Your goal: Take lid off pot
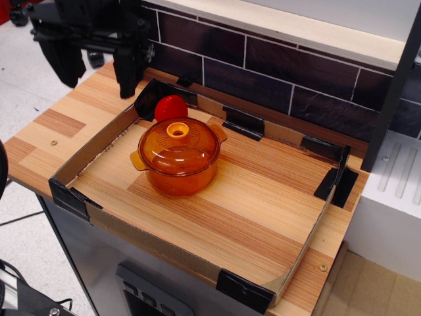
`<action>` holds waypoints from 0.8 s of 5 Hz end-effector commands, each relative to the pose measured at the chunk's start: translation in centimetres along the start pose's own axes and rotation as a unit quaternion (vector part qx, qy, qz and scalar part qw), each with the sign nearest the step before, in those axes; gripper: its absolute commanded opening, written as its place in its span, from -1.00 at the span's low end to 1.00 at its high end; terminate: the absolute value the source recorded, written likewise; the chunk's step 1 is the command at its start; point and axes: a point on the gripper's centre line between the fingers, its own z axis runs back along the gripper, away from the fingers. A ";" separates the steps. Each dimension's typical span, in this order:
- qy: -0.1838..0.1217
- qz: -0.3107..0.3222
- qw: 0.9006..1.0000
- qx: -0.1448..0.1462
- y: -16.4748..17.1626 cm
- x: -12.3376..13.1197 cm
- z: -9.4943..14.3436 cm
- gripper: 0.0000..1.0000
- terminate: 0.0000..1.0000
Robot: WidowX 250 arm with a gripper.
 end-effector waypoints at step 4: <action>-0.007 -0.056 0.998 -0.026 -5.2 5.0 -3.9 1.00 -1.00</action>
